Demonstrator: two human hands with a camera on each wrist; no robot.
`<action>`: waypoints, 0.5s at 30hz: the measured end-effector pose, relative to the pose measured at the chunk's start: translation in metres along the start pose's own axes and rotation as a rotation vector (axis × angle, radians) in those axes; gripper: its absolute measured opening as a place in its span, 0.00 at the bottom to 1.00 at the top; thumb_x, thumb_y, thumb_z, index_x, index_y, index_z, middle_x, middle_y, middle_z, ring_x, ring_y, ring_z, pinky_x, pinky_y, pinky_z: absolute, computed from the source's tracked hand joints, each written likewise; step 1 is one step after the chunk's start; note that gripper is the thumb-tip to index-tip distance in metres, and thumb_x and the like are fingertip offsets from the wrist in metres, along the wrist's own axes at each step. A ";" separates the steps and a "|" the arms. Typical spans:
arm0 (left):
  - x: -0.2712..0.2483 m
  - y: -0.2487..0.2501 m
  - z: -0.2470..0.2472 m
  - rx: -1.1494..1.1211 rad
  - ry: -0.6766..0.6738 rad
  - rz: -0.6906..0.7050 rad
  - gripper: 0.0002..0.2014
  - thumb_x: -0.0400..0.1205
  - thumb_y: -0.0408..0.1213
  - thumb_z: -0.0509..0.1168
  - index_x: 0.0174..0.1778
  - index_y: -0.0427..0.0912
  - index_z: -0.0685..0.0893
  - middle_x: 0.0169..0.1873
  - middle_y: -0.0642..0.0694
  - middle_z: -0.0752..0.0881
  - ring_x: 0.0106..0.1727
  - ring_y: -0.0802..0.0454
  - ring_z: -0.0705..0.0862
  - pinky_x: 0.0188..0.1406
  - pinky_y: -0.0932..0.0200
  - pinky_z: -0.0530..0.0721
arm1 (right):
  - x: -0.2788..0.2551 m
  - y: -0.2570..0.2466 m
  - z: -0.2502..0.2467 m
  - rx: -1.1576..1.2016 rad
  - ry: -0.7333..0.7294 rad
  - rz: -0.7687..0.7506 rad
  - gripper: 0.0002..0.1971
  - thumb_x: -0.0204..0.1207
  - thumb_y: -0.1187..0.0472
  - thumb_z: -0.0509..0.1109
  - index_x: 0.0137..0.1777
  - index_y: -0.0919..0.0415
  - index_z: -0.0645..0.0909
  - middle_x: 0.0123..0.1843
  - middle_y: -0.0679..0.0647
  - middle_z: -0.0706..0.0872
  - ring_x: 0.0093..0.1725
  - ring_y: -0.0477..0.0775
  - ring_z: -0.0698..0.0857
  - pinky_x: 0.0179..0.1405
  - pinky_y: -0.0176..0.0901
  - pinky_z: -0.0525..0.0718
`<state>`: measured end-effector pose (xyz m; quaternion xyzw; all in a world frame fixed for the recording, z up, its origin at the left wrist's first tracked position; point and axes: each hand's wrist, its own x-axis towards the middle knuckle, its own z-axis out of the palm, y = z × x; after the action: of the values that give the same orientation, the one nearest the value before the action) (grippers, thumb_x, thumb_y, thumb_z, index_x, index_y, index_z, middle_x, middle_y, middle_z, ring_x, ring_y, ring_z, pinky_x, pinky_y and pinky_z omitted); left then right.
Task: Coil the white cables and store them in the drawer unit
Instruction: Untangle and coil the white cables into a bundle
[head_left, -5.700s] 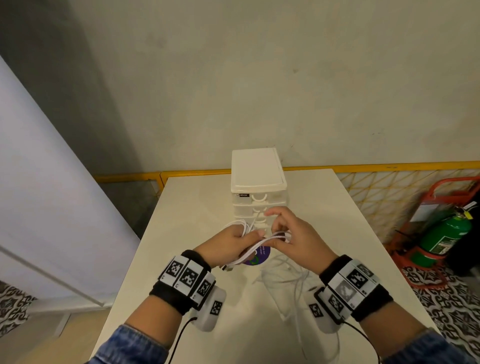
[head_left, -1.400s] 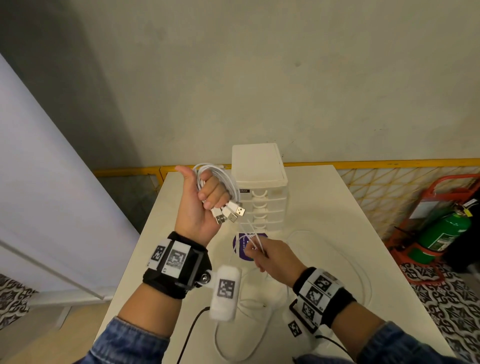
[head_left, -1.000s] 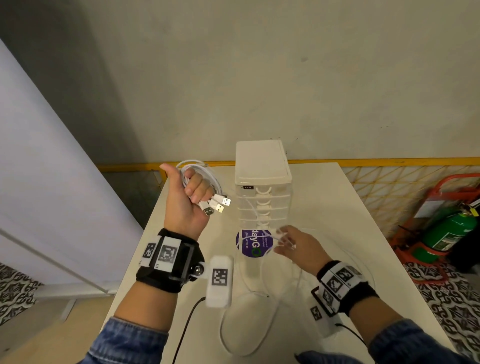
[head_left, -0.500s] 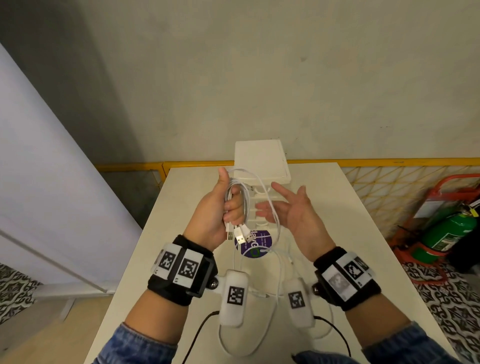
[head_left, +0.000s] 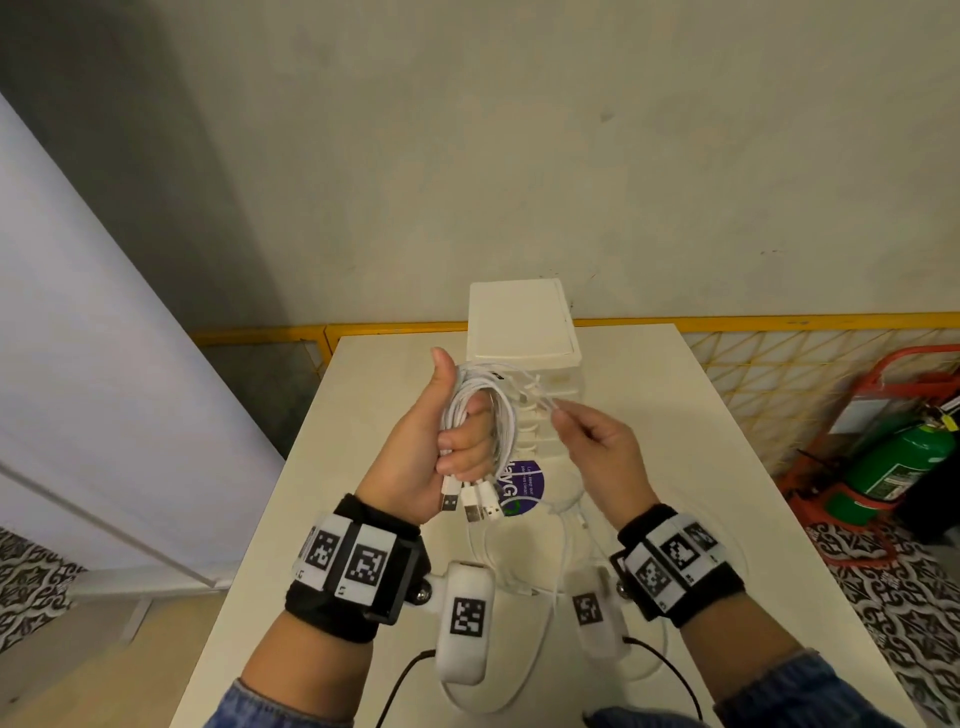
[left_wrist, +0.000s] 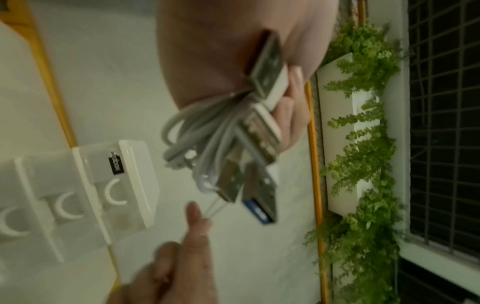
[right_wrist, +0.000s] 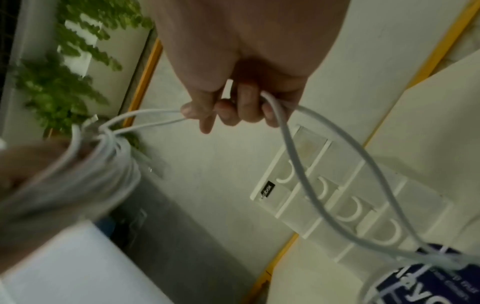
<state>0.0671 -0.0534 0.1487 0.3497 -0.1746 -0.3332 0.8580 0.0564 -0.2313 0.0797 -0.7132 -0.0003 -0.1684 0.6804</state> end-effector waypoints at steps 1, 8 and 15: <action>0.001 0.000 -0.001 -0.074 -0.050 0.030 0.28 0.79 0.63 0.47 0.30 0.42 0.75 0.15 0.53 0.58 0.13 0.58 0.56 0.12 0.65 0.55 | -0.004 0.004 0.005 -0.016 -0.059 0.012 0.13 0.78 0.66 0.65 0.61 0.60 0.81 0.26 0.30 0.84 0.30 0.31 0.80 0.35 0.23 0.75; 0.000 0.002 -0.016 -0.482 -0.008 0.321 0.25 0.68 0.65 0.66 0.34 0.43 0.77 0.13 0.52 0.72 0.15 0.60 0.64 0.17 0.67 0.69 | -0.043 0.032 0.032 -0.025 -0.246 0.126 0.10 0.81 0.62 0.62 0.44 0.54 0.85 0.21 0.43 0.73 0.23 0.44 0.72 0.31 0.34 0.77; -0.001 0.011 -0.027 -0.417 0.428 0.568 0.25 0.73 0.68 0.54 0.30 0.48 0.71 0.15 0.54 0.65 0.15 0.59 0.64 0.16 0.68 0.69 | -0.050 0.049 0.029 -0.113 -0.499 0.263 0.12 0.81 0.57 0.62 0.36 0.58 0.74 0.24 0.45 0.72 0.22 0.43 0.72 0.36 0.40 0.78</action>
<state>0.0852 -0.0336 0.1377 0.1678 -0.0104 -0.0309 0.9853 0.0277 -0.1952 0.0201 -0.7633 -0.0658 0.1025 0.6344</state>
